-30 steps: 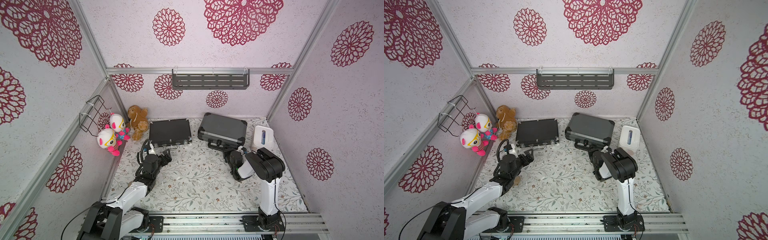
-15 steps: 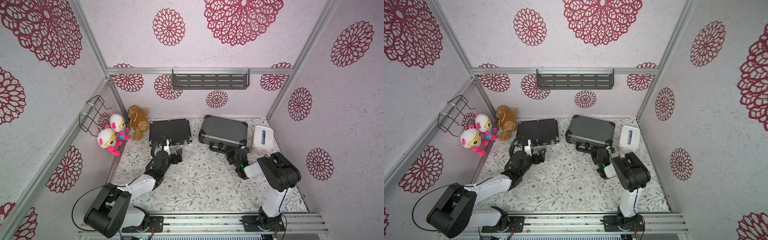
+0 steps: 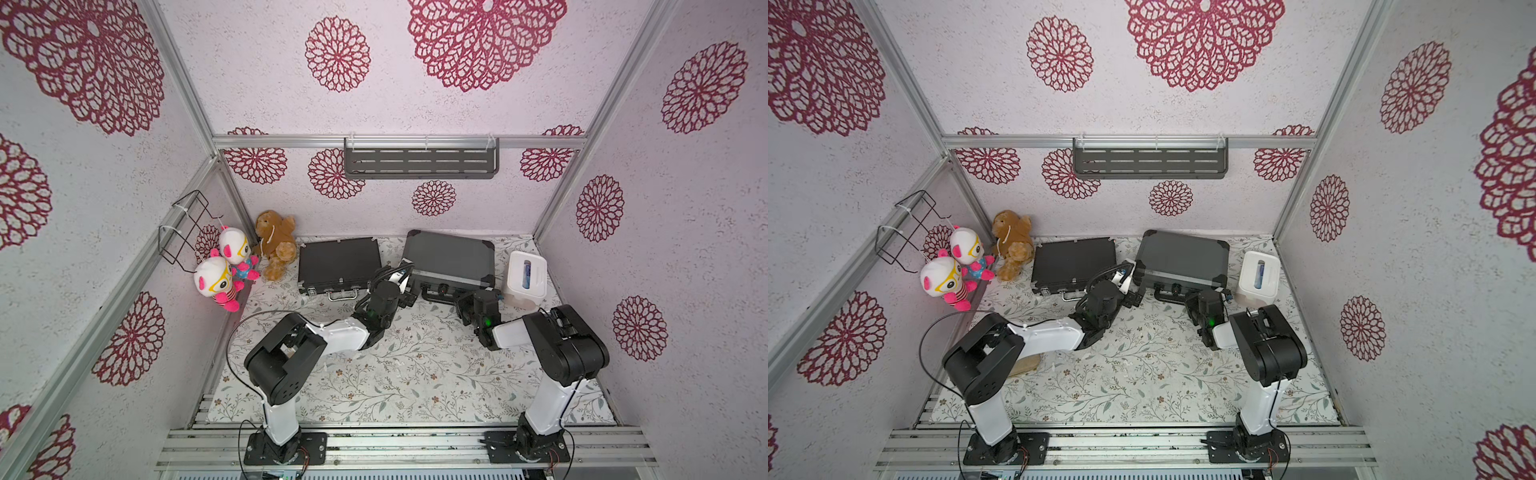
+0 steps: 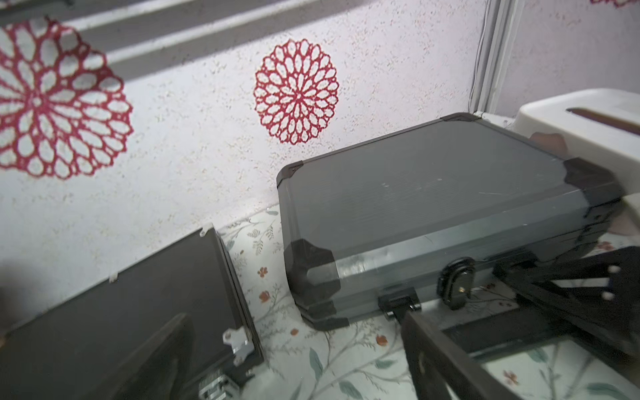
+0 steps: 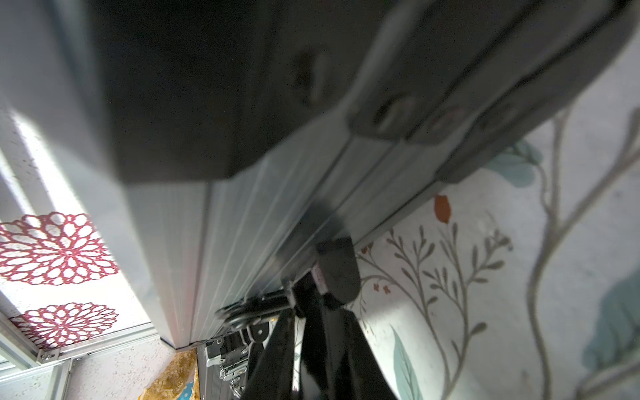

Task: Open the poker set cases
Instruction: Pick up the poker set case from the center of the board.

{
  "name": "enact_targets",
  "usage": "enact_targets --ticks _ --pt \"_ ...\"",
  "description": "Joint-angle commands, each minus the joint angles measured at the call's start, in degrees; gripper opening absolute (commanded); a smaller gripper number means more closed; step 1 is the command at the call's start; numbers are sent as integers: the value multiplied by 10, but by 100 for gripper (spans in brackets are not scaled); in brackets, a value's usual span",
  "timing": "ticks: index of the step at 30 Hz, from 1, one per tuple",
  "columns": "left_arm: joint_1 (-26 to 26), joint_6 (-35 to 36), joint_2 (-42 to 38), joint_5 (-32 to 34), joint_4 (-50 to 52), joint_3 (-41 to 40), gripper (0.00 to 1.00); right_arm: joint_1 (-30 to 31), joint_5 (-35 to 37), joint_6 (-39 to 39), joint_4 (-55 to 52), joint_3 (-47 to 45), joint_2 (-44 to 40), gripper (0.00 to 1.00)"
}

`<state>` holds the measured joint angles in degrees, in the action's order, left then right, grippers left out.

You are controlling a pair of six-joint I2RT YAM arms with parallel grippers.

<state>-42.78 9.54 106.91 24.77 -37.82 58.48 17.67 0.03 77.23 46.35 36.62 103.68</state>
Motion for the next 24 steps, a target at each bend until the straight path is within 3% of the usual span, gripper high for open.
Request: enact_targets --ticks 1,4,8,12,17,24 --pt "-3 188 26 -47 5 26 97 17 -96 -103 -5 15 -28 0" --pt "-8 323 50 -64 2 37 97 17 -103 -102 -5 16 -31 0" --pt "-15 422 89 -66 30 56 98 17 -110 -109 -8 20 -31 0" --pt "-25 423 105 -90 91 82 99 17 -114 -111 -2 24 -25 0" --pt "-32 402 133 -97 92 109 100 16 -116 -106 13 23 -15 0" --pt "-39 389 170 -110 102 132 95 15 -118 -102 23 25 -5 0"
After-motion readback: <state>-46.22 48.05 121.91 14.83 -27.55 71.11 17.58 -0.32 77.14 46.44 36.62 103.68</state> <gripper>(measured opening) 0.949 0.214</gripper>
